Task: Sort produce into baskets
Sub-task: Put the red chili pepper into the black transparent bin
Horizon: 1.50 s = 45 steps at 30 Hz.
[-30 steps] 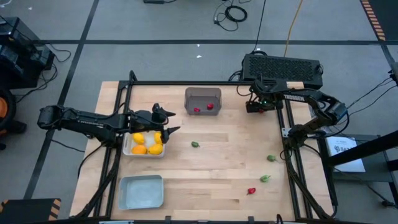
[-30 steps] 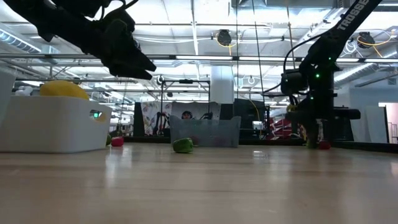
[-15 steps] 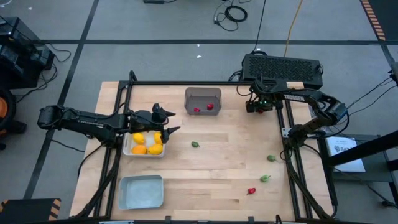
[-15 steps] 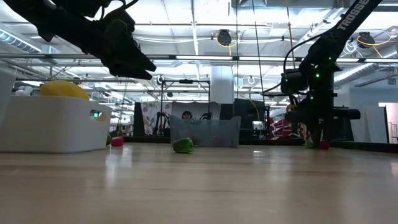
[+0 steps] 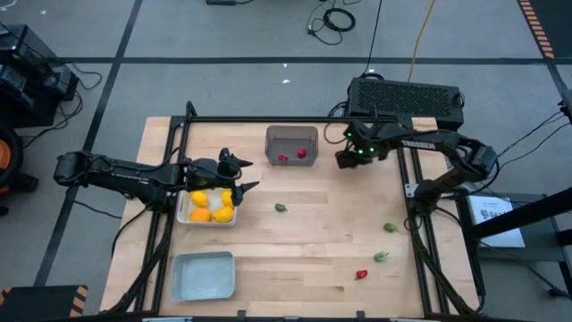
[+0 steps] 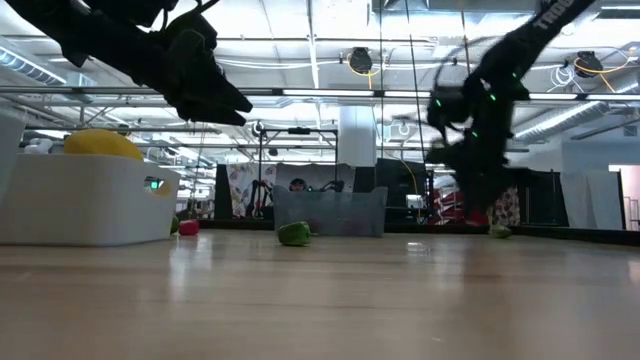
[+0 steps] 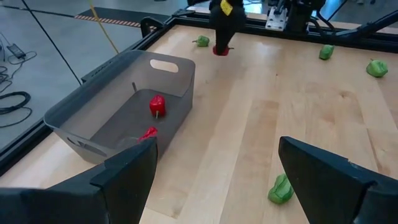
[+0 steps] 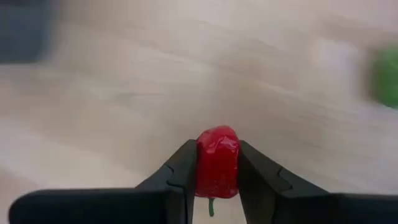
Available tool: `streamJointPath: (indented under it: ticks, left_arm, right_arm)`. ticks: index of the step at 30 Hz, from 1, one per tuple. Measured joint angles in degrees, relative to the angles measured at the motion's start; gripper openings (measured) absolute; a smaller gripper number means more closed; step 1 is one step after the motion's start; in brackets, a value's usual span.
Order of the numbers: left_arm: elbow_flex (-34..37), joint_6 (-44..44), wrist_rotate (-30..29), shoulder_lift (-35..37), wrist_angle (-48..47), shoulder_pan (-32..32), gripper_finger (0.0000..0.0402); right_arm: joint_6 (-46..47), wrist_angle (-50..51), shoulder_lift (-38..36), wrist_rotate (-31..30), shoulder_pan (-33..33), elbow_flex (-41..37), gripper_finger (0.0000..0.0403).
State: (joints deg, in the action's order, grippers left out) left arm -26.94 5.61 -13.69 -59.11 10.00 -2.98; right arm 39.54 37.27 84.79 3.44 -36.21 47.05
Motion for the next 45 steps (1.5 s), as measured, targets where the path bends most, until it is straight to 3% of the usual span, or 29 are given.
streamJointPath:
  ticks: [4, 10, 19, 32, 45]
  left_arm:
    - [0.00, -0.02, 0.00, 0.00, 0.02, 0.00, 0.0341]
    - [0.00, -0.09, 0.00, 0.00, 0.31, 0.00, 0.0341]
    - [0.00, -0.50, 0.00, 0.00, 0.28, -0.01, 0.0341]
    - [0.00, -1.64, -3.38, 0.00, -0.24, -0.04, 0.0341]
    - [0.00, -0.39, -6.34, 0.00, -2.46, -0.04, 0.0341]
  right_arm:
    - [-0.03, -4.59, 0.00, -0.07, 5.21, 5.36, 0.0084]
    - [-0.12, -22.02, 0.10, -3.76, 10.18, 9.74, 0.0084]
    - [-1.41, -36.79, 6.17, -6.47, 12.04, 10.98, 0.0084]
    - [-7.04, -36.88, 10.58, -6.30, 12.12, 13.61, 0.0087]
    - [-13.17, -32.53, 10.57, -6.73, 12.12, 16.04, 0.0151]
